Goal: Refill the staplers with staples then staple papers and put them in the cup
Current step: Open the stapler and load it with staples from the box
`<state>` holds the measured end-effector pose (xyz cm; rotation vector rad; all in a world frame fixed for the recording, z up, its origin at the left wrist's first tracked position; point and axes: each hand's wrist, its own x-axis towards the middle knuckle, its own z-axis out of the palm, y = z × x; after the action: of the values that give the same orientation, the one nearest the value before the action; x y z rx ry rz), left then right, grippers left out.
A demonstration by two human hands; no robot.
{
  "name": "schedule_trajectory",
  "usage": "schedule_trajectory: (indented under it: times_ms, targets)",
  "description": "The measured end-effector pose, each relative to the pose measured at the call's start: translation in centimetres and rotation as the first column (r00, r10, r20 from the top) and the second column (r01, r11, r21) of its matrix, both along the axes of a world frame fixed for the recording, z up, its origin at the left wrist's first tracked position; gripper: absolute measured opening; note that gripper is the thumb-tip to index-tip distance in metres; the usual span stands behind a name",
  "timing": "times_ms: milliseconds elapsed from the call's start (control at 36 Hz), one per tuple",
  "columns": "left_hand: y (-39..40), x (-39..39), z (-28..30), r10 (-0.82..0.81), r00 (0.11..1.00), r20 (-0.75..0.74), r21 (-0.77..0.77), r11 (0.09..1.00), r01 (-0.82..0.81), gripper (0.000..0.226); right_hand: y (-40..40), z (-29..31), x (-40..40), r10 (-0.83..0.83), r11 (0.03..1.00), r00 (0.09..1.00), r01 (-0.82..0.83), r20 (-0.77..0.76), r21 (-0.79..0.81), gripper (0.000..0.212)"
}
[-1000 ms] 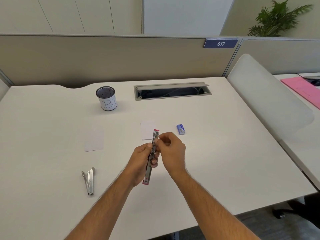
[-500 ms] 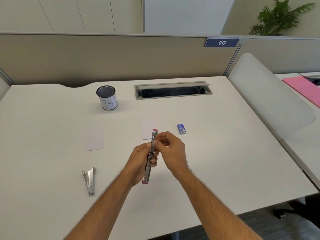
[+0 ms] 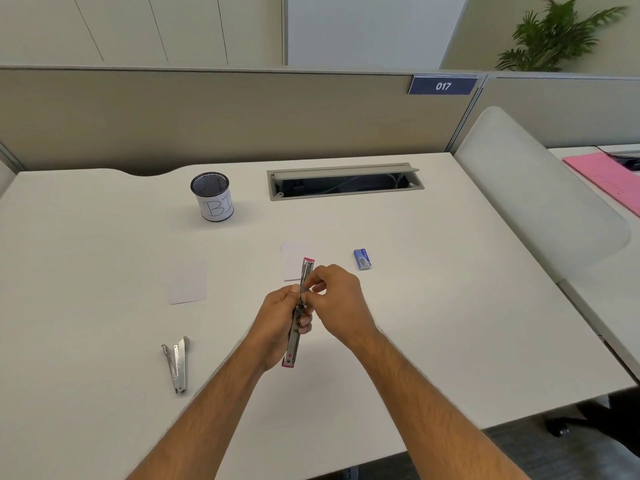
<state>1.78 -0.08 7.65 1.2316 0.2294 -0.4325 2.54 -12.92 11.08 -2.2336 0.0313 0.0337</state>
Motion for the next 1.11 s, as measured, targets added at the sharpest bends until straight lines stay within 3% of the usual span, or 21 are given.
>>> schedule_trajectory:
  times_ms: [250,389,556,667,917,1111]
  targets:
    - [0.3,0.1,-0.5,-0.021,0.999,-0.032,-0.031,0.999,0.020,0.036,-0.5,0.1,-0.1,0.037,0.996,0.999,-0.037,0.003,0.077,0.013]
    - [0.3,-0.1,-0.7,-0.035,0.999,-0.040,-0.045,0.998,0.033,0.035,-1.4,-0.1,0.0,-0.047,0.959,0.997,0.064,-0.066,0.278,0.005]
    - [0.1,-0.2,-0.7,-0.039,0.998,-0.057,-0.033,0.999,0.037,0.037,-2.0,-0.1,0.3,-0.111,0.841,0.991,0.137,-0.082,0.524,0.010]
    - [0.1,-0.3,-1.1,-0.031,0.997,-0.076,-0.037,0.999,0.028,0.037,-2.2,-0.7,0.6,-0.186,0.805,0.975,0.221,-0.120,0.551,0.020]
    - [-0.4,-0.9,-2.3,-0.037,0.995,-0.094,-0.010,0.999,0.036,0.028,-2.5,-2.2,0.6,-0.172,0.719,0.947,0.309,-0.271,0.623,0.010]
    - [-0.1,-0.9,-2.9,-0.019,0.994,-0.106,-0.012,1.000,0.018,0.030,-2.3,-2.8,1.2,-0.191,0.714,0.949,0.309,-0.250,0.628,0.007]
